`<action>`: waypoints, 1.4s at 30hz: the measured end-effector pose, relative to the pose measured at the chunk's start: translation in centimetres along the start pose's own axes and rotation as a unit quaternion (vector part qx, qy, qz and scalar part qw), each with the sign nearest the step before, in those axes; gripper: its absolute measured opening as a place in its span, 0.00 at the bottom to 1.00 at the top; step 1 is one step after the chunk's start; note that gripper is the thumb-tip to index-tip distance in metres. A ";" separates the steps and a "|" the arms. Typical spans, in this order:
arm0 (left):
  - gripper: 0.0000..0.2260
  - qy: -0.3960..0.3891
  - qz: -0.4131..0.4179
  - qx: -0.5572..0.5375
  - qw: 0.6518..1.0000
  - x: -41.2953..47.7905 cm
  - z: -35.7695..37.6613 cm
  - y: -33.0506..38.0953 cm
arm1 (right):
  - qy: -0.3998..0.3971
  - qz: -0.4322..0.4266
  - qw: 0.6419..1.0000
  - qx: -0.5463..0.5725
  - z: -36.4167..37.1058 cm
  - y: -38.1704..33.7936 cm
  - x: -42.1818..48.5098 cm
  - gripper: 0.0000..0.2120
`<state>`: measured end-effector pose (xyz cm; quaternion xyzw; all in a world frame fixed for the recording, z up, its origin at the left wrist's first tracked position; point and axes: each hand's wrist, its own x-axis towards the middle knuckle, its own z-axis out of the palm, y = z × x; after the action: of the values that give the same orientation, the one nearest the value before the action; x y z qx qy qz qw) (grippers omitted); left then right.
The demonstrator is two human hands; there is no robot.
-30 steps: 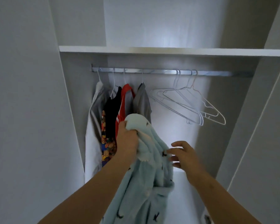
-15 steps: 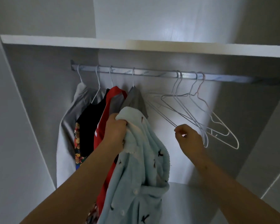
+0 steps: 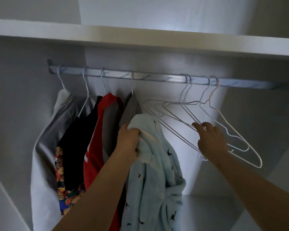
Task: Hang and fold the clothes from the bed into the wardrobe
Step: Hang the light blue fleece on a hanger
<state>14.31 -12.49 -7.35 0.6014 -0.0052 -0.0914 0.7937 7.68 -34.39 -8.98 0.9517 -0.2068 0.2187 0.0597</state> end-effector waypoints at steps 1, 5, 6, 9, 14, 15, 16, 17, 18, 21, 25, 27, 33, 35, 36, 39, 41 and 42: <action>0.14 0.000 -0.003 -0.010 1.000 0.5 -0.1 0.0 | 0.000 0.005 1.000 0.003 0.2 0.0 0.3 0.29; 0.14 0.008 0.003 -0.034 0.999 1.9 -0.5 -0.3 | -0.007 0.027 0.999 0.024 0.5 -0.1 1.0 0.27; 0.13 0.008 0.007 -0.041 0.999 2.1 -0.6 -0.3 | -0.010 0.032 0.999 0.030 0.6 -0.2 1.1 0.27; 0.13 0.001 0.012 -0.052 0.999 2.8 -1.0 -0.4 | -0.029 0.053 0.995 0.078 0.9 -0.6 1.4 0.25; 0.12 -0.003 0.005 -0.039 0.999 3.2 -1.5 -0.4 | -0.062 0.102 0.978 0.170 1.6 -0.8 1.8 0.22; 0.11 -0.006 0.009 -0.044 0.999 3.2 -1.7 -0.5 | -0.083 0.110 0.974 0.180 1.8 -1.0 1.8 0.21; 0.11 -0.007 0.013 -0.048 0.999 3.1 -2.0 -0.6 | -0.105 0.118 0.968 0.196 2.1 -1.2 1.7 0.18; 0.11 -0.008 0.013 -0.050 0.999 3.0 -2.3 -0.7 | -0.122 0.126 0.960 0.220 2.3 -1.5 1.6 0.15; 0.11 -0.010 0.010 -0.053 0.998 3.0 -2.5 -0.7 | -0.130 0.133 0.948 0.259 2.5 -1.9 1.5 0.12; 0.10 -0.008 0.005 -0.055 0.998 2.9 -3.2 -0.6 | -0.106 0.154 0.895 0.406 2.6 -3.6 1.4 0.11; 0.10 0.007 0.004 -0.058 0.998 2.7 -3.6 -0.4 | -0.062 0.166 0.842 0.510 1.3 -5.6 1.9 0.09; 0.09 0.018 0.002 -0.060 0.998 2.3 -3.8 -0.4 | -0.060 0.162 0.821 0.544 0.5 -6.3 2.0 0.08; 0.09 0.044 -0.017 -0.065 0.997 0.9 -3.7 -0.5 | -0.069 0.146 0.769 0.619 -1.4 -7.2 0.9 0.07; 0.12 0.054 -0.022 -0.061 0.996 0.4 -3.6 -0.6 | -0.070 0.131 0.761 0.632 -1.8 -7.2 0.1 0.07; 0.13 0.056 -0.021 -0.056 0.997 0.1 -3.6 -0.6 | -0.069 0.128 0.757 0.638 -1.9 -7.1 -0.3 0.07; 0.15 0.068 -0.019 -0.046 0.996 -1.0 -3.4 -0.6 | -0.073 0.132 0.734 0.662 -1.7 -6.7 -2.2 0.10; 0.14 0.081 -0.025 -0.044 0.995 -1.9 -3.3 -0.6 | -0.068 0.132 0.725 0.672 -0.8 -6.0 -4.2 0.16; 0.14 0.083 -0.026 -0.043 0.995 -2.3 -3.2 -0.7 | -0.060 0.133 0.730 0.667 -0.1 -5.6 -5.6 0.18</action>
<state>12.34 -9.29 -8.68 0.5721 0.0803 -0.0620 0.8139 5.42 -27.23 -11.45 0.7206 -0.1358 0.2484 -0.6329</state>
